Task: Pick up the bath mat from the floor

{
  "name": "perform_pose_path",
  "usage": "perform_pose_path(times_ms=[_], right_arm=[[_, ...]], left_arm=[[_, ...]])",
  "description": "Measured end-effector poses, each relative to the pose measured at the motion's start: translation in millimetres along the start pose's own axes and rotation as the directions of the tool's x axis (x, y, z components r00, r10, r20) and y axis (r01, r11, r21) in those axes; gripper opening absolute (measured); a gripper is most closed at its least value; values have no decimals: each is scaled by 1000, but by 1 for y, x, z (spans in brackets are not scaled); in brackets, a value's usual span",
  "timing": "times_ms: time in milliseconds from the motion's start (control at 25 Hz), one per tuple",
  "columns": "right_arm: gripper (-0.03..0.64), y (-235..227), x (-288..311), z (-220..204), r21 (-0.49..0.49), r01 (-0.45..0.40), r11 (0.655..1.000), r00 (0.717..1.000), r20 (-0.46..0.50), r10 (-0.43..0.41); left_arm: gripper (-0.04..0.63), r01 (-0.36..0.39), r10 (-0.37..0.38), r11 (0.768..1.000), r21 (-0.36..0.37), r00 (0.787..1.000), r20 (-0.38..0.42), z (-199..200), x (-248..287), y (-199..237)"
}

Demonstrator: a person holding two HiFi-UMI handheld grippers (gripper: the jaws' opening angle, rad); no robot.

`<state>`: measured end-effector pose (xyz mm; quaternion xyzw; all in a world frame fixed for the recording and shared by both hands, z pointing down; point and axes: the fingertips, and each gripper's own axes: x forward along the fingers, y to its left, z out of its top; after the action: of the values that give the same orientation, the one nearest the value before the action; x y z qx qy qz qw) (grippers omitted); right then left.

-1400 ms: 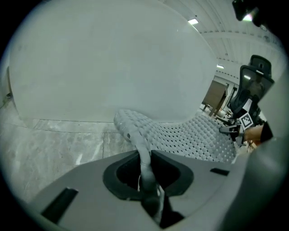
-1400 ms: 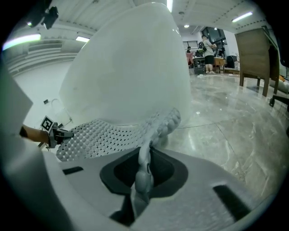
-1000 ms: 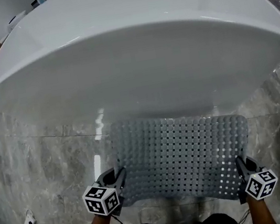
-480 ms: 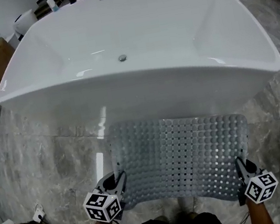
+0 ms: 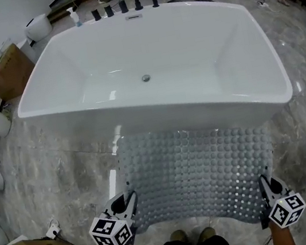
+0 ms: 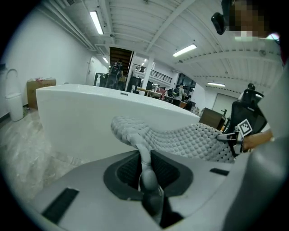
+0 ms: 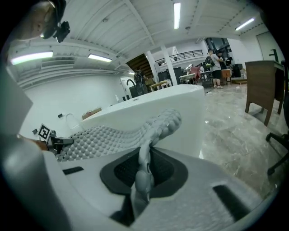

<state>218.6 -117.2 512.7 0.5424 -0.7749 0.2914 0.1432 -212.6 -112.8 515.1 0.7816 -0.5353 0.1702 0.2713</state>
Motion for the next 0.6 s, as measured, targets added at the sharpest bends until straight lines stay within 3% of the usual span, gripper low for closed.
perform_pose_path(times_ms=[320,600], right_arm=[[44,42,-60,86,-15,-12,1000,999,51,12],[44,72,-107,143,-14,-16,1000,995,97,17]], left_arm=[[55,-9,10,1000,-10,998,68,79,-76,-13],[54,0,-2,1000,24,994,113,141,-125,-35]])
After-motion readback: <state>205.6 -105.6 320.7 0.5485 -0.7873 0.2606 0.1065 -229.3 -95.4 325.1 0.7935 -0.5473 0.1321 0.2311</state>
